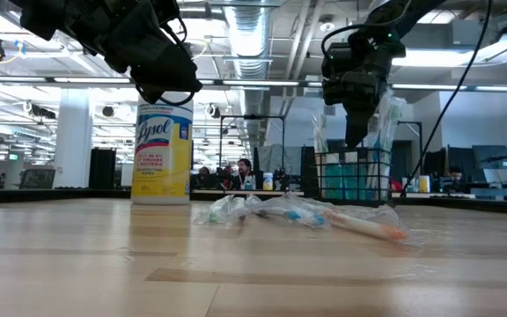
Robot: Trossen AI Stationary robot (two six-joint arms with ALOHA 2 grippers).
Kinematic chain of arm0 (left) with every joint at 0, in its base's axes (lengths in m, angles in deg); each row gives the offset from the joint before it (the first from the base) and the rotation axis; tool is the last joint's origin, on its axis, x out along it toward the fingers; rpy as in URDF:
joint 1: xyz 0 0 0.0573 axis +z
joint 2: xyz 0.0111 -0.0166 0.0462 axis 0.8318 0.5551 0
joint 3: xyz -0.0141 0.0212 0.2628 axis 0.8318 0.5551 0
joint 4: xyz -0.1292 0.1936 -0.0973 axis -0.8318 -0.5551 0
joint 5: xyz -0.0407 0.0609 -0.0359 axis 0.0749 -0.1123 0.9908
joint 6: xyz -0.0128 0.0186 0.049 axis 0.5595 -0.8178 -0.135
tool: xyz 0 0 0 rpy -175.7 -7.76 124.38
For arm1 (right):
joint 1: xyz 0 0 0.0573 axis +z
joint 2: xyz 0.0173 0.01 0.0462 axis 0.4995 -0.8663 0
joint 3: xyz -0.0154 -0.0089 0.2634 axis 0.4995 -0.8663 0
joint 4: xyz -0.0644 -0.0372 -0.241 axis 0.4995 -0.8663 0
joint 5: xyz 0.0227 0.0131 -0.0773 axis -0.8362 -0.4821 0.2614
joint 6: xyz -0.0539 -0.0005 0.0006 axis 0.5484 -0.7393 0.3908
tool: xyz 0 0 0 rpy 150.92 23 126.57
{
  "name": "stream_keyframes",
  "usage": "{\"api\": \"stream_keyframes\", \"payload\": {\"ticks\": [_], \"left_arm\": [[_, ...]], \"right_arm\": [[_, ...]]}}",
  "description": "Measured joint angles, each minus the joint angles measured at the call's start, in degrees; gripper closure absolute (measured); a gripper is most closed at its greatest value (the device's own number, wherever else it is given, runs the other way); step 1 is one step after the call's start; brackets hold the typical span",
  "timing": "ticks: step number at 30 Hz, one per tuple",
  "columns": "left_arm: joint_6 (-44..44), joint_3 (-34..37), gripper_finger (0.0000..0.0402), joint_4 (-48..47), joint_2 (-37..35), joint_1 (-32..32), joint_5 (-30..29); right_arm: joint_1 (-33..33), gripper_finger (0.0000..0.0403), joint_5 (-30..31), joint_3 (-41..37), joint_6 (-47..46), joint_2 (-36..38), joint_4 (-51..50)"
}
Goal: Pick & Place toothbrushing station
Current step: Put the green toothbrush into the black wire organizer
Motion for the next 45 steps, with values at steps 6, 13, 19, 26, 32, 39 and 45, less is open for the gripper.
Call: {"api": "stream_keyframes", "payload": {"ticks": [6, 13, 19, 26, 32, 39, 45], "left_arm": [[0.00, 0.01, 0.0257, 0.00, -0.01, 0.00, 0.00], [0.02, 0.01, 0.0257, 0.00, 0.00, 0.00, 0.00], [-0.04, 0.01, 0.0257, 0.00, 0.00, 0.00, 0.00], [-0.13, 0.01, 0.0257, 0.00, 0.00, 0.00, 0.00], [-0.41, 0.01, 0.0257, 0.07, 0.17, 0.00, -0.01], [5.58, 0.05, 0.0257, -0.08, 3.80, 0.00, -5.79], [16.35, 0.03, 0.0257, 0.20, 10.61, 1.35, -11.82]], "right_arm": [[-0.02, 0.0286, 0.02, 0.02, 0.00, 0.01, -0.16], [-0.12, 0.0286, 0.02, 0.07, -0.70, 3.55, -1.05], [1.66, 0.0286, 0.04, 0.07, -4.99, 7.18, -0.81], [9.05, 0.0286, 0.02, 0.07, -6.60, 10.62, -0.71], [16.18, 0.0286, 0.04, 0.07, -12.48, 13.71, -0.26], [26.10, 0.0286, 2.83, 0.07, -19.06, 14.05, -0.54], [33.30, 0.0286, 7.35, 0.07, -21.77, 13.82, -0.77]]}}
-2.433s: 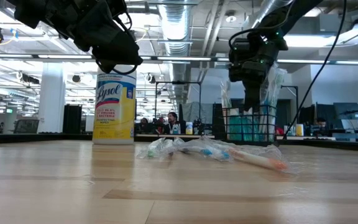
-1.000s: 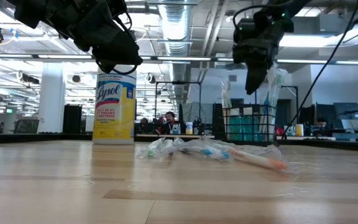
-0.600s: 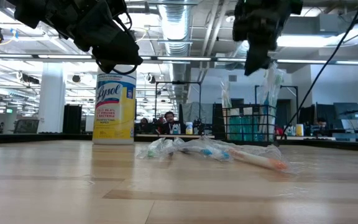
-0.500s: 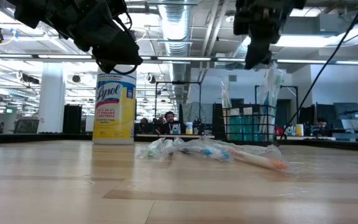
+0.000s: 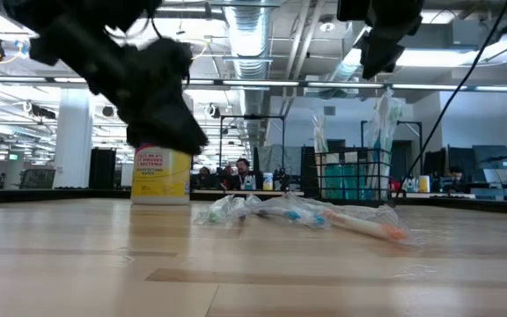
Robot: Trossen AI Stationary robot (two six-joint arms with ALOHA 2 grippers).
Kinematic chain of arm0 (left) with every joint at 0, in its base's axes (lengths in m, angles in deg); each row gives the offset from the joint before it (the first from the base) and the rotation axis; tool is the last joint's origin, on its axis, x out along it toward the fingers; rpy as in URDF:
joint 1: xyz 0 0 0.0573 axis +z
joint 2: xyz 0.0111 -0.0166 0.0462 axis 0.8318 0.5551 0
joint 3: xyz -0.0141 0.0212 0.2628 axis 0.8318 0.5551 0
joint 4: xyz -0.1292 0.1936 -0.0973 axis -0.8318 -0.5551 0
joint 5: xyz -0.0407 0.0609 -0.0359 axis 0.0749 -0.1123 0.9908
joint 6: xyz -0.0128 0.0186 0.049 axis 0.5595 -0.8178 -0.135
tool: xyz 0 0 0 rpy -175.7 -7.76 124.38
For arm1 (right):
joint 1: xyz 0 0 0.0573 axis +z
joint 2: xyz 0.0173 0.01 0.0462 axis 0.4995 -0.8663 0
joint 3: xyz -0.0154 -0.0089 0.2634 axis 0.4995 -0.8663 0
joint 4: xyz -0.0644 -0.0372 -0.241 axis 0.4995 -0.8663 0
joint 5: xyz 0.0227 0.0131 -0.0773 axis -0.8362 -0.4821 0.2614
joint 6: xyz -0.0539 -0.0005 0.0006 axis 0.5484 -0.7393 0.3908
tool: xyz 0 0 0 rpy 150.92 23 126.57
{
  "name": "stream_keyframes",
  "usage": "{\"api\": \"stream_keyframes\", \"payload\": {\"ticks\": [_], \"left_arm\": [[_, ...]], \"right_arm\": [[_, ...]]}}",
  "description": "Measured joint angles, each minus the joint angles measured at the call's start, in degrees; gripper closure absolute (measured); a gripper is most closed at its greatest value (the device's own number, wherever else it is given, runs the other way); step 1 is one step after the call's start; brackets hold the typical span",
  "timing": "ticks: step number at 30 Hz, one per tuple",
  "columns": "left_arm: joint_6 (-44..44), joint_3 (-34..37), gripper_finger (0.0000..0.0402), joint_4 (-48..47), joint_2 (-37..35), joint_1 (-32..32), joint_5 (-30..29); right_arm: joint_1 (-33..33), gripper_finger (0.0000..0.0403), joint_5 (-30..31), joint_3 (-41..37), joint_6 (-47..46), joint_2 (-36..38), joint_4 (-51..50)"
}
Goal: Pick & Place toothbrushing station
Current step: Put the green toothbrush into the black wire organizer
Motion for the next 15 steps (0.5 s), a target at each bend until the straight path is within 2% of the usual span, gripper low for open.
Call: {"api": "stream_keyframes", "payload": {"ticks": [9, 15], "left_arm": [[10.41, -0.02, 0.0257, 0.52, 7.34, 4.09, -0.88], [14.21, -0.05, 0.0257, 1.33, 10.34, 4.45, -0.89]], "right_arm": [[6.43, 0.0286, 7.78, 0.00, -5.70, -0.03, -3.05], [8.22, 0.0286, 9.64, 0.00, -7.67, -0.03, -3.23]]}}
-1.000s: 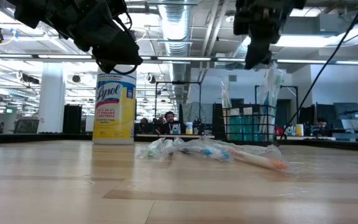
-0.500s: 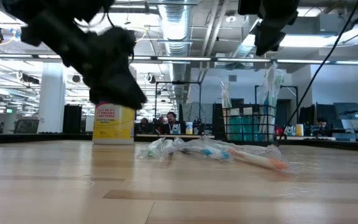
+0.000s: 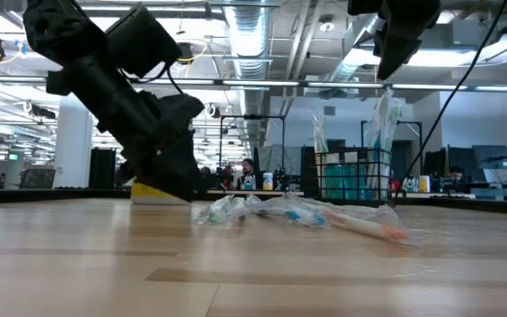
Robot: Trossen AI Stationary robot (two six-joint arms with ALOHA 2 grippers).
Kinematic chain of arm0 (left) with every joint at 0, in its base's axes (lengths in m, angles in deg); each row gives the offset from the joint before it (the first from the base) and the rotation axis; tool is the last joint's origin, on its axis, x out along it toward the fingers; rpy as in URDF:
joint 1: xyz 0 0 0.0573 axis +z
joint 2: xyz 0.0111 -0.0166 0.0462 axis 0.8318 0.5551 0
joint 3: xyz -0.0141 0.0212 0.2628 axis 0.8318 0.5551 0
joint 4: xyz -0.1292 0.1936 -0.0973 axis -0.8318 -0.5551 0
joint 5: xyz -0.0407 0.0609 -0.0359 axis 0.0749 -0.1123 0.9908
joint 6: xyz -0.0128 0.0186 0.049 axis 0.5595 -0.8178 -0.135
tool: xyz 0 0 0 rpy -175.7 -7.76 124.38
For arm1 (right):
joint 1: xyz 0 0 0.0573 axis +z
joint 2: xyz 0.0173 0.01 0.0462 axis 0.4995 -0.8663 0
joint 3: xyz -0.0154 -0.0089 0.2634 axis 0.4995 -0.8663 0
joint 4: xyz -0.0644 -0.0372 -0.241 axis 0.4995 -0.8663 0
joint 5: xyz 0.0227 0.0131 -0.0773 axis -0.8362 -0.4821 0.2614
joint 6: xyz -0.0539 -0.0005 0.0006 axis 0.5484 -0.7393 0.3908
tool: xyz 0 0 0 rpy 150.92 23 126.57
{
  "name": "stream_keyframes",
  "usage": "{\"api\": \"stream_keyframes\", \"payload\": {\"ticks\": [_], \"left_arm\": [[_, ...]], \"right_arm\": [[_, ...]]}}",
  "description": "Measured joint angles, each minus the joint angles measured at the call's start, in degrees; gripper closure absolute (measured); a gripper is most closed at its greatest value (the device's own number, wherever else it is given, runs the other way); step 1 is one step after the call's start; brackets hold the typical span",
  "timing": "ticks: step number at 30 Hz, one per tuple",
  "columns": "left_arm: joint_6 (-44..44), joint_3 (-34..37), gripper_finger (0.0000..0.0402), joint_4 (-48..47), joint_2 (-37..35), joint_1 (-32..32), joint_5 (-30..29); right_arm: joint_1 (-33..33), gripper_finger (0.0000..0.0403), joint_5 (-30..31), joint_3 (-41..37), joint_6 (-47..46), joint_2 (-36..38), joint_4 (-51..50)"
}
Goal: Pick & Place toothbrushing station
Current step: Put the green toothbrush into the black wire organizer
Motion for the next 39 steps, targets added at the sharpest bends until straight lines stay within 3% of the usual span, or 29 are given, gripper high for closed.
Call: {"api": "stream_keyframes", "payload": {"ticks": [11, 32, 39], "left_arm": [[3.32, -0.03, 0.0257, 7.76, 5.59, 2.04, 0.27], [5.07, -0.01, 0.0257, 10.67, 5.66, 3.45, 0.35], [4.28, -3.37, 0.0257, 12.82, 12.45, 3.45, -0.89]], "right_arm": [[0.07, 0.0286, 1.92, 0.00, -0.99, 0.00, 0.00], [0.07, 0.0286, 2.54, 0.00, -0.99, -0.03, 0.02], [0.07, 0.0286, 2.56, 0.00, -1.00, -0.04, 0.20]]}}
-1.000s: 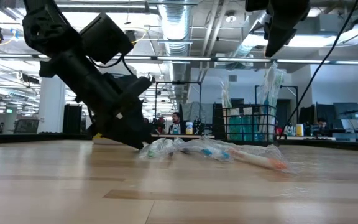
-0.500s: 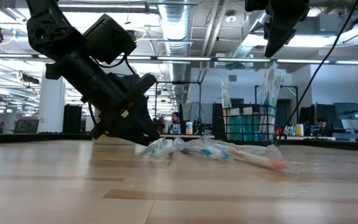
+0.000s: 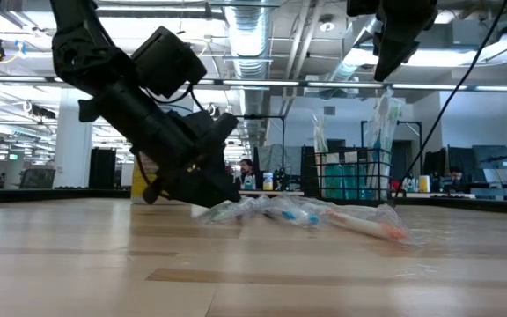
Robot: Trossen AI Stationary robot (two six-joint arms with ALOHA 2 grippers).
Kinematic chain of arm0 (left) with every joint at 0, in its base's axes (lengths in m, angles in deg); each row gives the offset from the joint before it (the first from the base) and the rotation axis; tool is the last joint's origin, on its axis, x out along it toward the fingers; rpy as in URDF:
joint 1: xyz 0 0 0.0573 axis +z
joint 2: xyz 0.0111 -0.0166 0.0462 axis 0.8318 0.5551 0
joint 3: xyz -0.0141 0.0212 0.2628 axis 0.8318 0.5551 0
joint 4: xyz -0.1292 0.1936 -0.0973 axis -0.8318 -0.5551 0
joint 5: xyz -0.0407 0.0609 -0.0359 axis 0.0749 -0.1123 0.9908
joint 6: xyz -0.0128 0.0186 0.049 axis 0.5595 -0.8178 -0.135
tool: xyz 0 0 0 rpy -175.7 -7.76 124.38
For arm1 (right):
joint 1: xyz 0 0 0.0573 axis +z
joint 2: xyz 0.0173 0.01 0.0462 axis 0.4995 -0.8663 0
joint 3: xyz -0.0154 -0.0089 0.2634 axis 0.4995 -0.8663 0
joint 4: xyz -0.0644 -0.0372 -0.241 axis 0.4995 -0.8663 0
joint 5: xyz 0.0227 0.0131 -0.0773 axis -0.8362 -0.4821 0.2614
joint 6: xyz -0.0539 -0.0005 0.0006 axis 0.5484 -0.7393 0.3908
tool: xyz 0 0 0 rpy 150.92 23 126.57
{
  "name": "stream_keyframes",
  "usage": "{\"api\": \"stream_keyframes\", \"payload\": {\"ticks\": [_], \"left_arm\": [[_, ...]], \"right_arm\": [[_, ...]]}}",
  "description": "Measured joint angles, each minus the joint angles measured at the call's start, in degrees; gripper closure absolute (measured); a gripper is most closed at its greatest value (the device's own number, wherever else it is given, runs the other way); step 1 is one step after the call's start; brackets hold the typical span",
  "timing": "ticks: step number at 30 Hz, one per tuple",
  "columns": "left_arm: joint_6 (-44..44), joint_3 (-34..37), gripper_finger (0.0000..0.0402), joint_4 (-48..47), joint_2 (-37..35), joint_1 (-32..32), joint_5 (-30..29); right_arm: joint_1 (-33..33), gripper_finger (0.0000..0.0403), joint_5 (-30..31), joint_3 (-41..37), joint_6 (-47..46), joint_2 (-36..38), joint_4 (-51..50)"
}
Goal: Pick & Place toothbrushing station
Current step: Put the green toothbrush into the black wire organizer
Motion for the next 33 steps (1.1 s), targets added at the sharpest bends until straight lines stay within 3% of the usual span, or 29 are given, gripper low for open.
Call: {"api": "stream_keyframes", "payload": {"ticks": [4, 12, 22, 33], "left_arm": [[-0.95, -0.66, 0.0274, -0.48, 0.19, 0.00, 0.13], [-4.52, -0.12, 0.0392, -1.67, -1.74, -0.28, 1.04], [-7.45, 0.12, 0.0401, -2.35, -3.38, -2.77, -2.76], [-21.87, 0.01, 0.0401, -0.81, -19.29, -9.26, -13.18]], "right_arm": [[0.08, 0.0286, 0.00, 0.00, -0.53, 0.00, -0.02], [0.79, 0.0286, 0.00, 0.00, -0.62, 0.00, -0.05], [0.79, 0.0286, 0.02, 0.00, -0.60, 0.00, 0.39], [0.79, 0.0286, 0.04, -0.02, 3.61, 0.00, 9.27]]}}
